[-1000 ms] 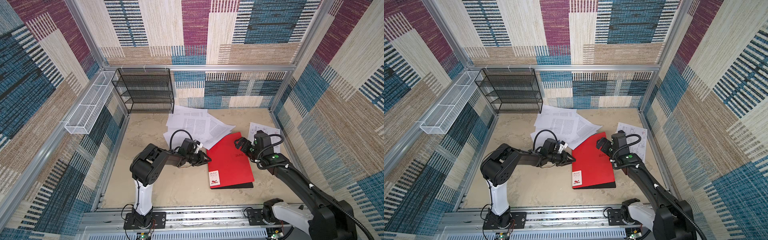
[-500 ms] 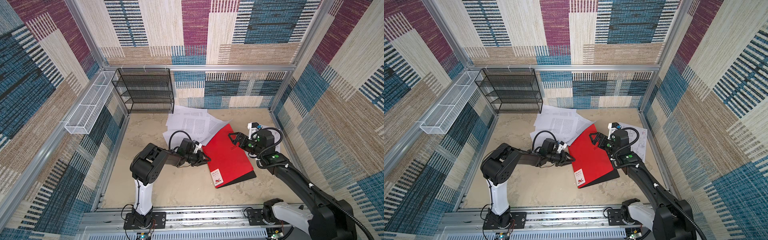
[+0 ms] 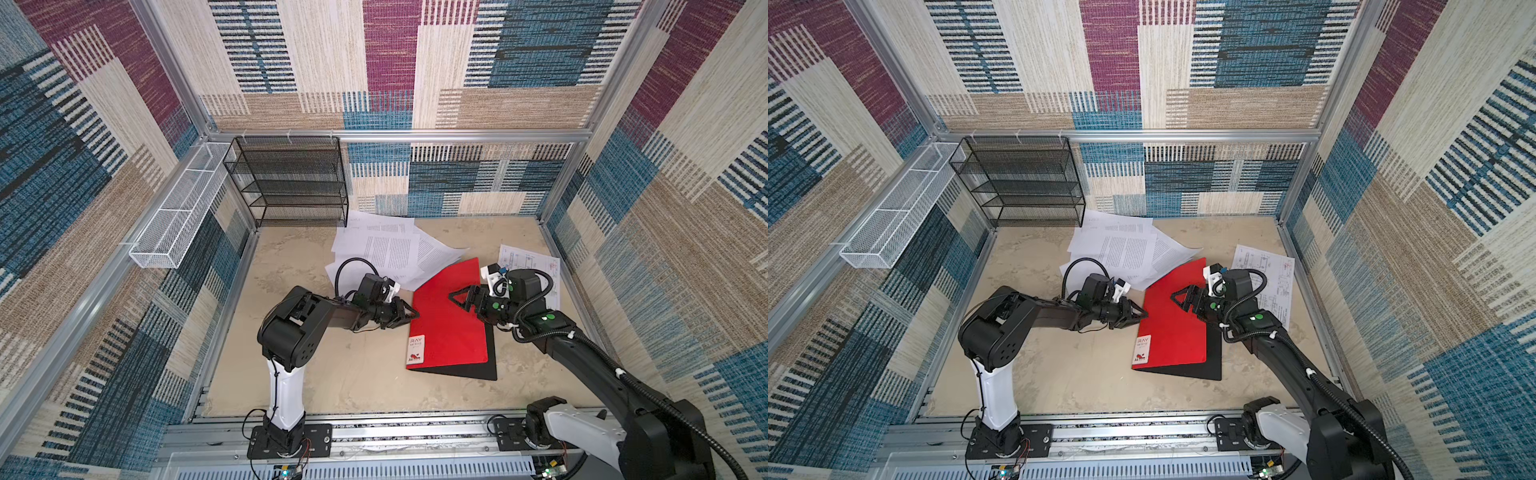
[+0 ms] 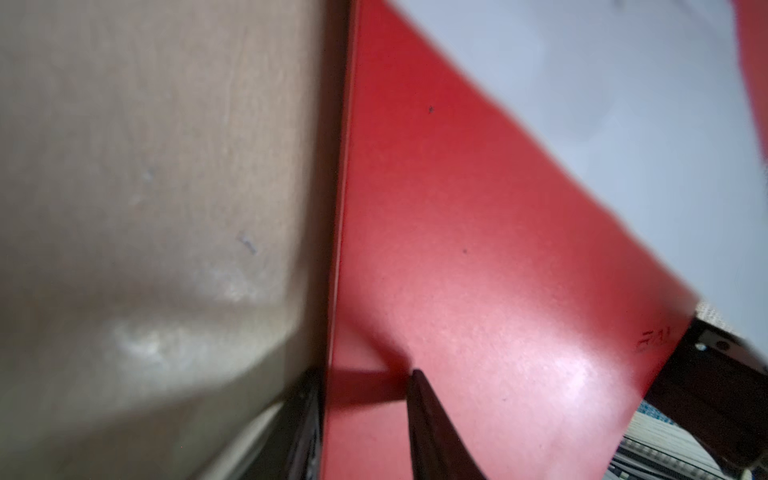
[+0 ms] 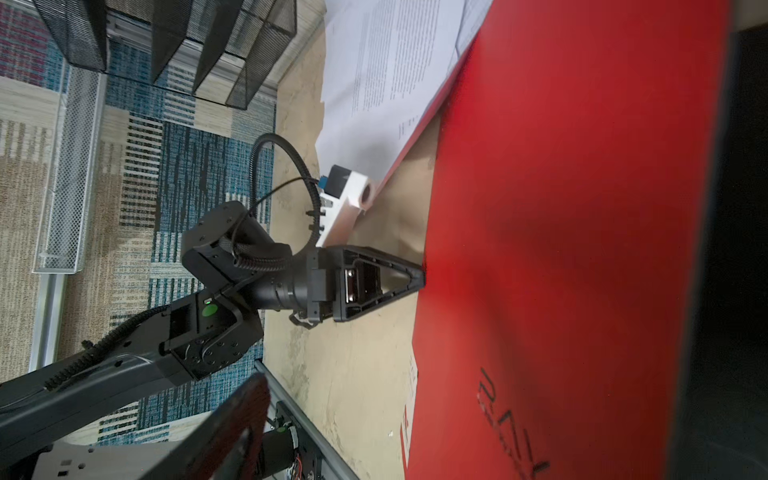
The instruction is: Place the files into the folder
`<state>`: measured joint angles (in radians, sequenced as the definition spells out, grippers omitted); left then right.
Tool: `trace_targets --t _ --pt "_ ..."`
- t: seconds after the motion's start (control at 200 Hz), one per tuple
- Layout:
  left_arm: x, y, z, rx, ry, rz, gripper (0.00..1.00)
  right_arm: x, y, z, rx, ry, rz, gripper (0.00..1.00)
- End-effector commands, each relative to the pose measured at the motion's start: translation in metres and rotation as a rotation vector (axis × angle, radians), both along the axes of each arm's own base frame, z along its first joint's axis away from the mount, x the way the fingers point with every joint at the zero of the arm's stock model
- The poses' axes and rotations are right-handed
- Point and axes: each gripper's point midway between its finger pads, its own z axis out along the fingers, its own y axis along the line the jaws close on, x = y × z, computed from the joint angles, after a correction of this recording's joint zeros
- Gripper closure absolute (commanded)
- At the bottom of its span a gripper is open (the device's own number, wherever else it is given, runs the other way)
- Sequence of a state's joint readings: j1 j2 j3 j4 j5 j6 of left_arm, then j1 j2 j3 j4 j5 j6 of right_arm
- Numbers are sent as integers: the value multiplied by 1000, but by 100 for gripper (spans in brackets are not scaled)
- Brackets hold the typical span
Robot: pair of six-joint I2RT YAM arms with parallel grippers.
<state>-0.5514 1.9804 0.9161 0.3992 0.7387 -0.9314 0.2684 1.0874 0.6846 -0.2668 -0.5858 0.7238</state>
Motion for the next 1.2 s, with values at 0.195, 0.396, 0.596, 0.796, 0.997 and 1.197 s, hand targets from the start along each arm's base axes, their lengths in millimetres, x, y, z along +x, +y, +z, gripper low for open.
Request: trace_targets --t 0.195,0.396,0.596,0.796,0.997,1.197 --pt "-9 11 -12 74 60 9 64 10 -22 11 -140 -30 -96 38" --pt "-6 5 21 -9 10 -9 55 13 -27 -20 -202 40 -109 83" --pt "-16 11 69 -65 -49 -6 48 15 -47 -30 -297 67 -193 100" --pt "-28 38 120 50 -204 21 41 14 -72 -22 -402 25 -275 100" --pt "30 31 128 192 -308 65 36 22 -46 -36 -302 39 -186 100" --pt "99 -15 103 190 -295 29 38 28 -45 -23 -287 1 -198 100"
